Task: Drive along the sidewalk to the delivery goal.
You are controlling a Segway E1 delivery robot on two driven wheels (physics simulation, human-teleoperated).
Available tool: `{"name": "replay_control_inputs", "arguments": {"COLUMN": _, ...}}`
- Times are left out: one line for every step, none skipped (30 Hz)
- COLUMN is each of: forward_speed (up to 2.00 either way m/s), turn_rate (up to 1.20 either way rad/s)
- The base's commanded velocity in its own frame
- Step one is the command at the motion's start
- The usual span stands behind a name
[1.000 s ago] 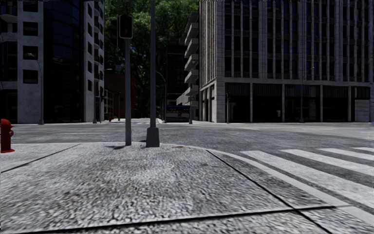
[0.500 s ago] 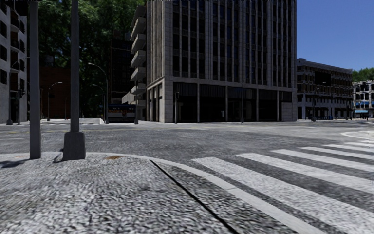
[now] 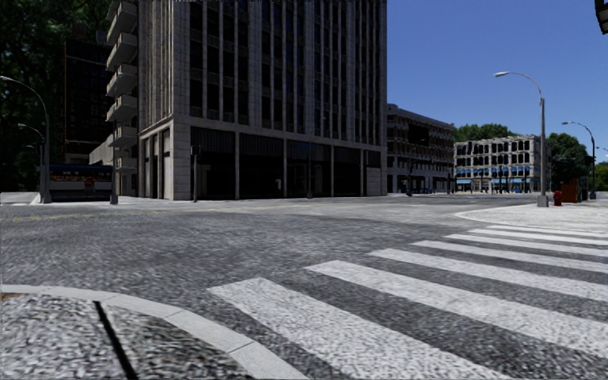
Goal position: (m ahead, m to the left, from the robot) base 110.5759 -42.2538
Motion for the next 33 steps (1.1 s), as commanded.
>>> {"name": "replay_control_inputs", "arguments": {"forward_speed": 1.82, "turn_rate": -0.65}}
{"name": "replay_control_inputs", "arguments": {"forward_speed": 1.79, "turn_rate": -0.65}}
{"name": "replay_control_inputs", "arguments": {"forward_speed": 1.79, "turn_rate": -0.65}}
{"name": "replay_control_inputs", "arguments": {"forward_speed": 1.74, "turn_rate": -0.65}}
{"name": "replay_control_inputs", "arguments": {"forward_speed": 1.69, "turn_rate": -0.65}}
{"name": "replay_control_inputs", "arguments": {"forward_speed": 1.64, "turn_rate": -0.65}}
{"name": "replay_control_inputs", "arguments": {"forward_speed": 1.63, "turn_rate": -0.65}}
{"name": "replay_control_inputs", "arguments": {"forward_speed": 1.63, "turn_rate": -0.65}}
{"name": "replay_control_inputs", "arguments": {"forward_speed": 1.62, "turn_rate": -0.65}}
{"name": "replay_control_inputs", "arguments": {"forward_speed": 1.62, "turn_rate": -0.65}}
{"name": "replay_control_inputs", "arguments": {"forward_speed": 1.62, "turn_rate": -0.65}}
{"name": "replay_control_inputs", "arguments": {"forward_speed": 1.62, "turn_rate": -0.65}}
{"name": "replay_control_inputs", "arguments": {"forward_speed": 1.62, "turn_rate": -0.65}}
{"name": "replay_control_inputs", "arguments": {"forward_speed": 1.62, "turn_rate": -0.65}}
{"name": "replay_control_inputs", "arguments": {"forward_speed": 1.62, "turn_rate": -0.65}}
{"name": "replay_control_inputs", "arguments": {"forward_speed": 1.62, "turn_rate": -0.65}}
{"name": "replay_control_inputs", "arguments": {"forward_speed": 1.62, "turn_rate": -0.65}}
{"name": "replay_control_inputs", "arguments": {"forward_speed": 1.62, "turn_rate": -0.65}}
{"name": "replay_control_inputs", "arguments": {"forward_speed": 1.62, "turn_rate": -0.65}}
{"name": "replay_control_inputs", "arguments": {"forward_speed": 1.62, "turn_rate": -0.65}}
{"name": "replay_control_inputs", "arguments": {"forward_speed": 1.62, "turn_rate": -0.65}}
{"name": "replay_control_inputs", "arguments": {"forward_speed": 1.62, "turn_rate": -0.65}}
{"name": "replay_control_inputs", "arguments": {"forward_speed": 1.62, "turn_rate": -0.65}}
{"name": "replay_control_inputs", "arguments": {"forward_speed": 1.61, "turn_rate": -0.65}}
{"name": "replay_control_inputs", "arguments": {"forward_speed": 1.6, "turn_rate": -0.65}}
{"name": "replay_control_inputs", "arguments": {"forward_speed": 1.58, "turn_rate": -0.65}}
{"name": "replay_control_inputs", "arguments": {"forward_speed": 1.52, "turn_rate": -0.65}}
{"name": "replay_control_inputs", "arguments": {"forward_speed": 1.52, "turn_rate": -0.65}}
{"name": "replay_control_inputs", "arguments": {"forward_speed": 1.49, "turn_rate": -0.65}}
{"name": "replay_control_inputs", "arguments": {"forward_speed": 1.48, "turn_rate": -0.65}}
{"name": "replay_control_inputs", "arguments": {"forward_speed": 1.48, "turn_rate": -0.65}}
{"name": "replay_control_inputs", "arguments": {"forward_speed": 1.48, "turn_rate": -0.65}}
{"name": "replay_control_inputs", "arguments": {"forward_speed": 1.47, "turn_rate": -0.65}}
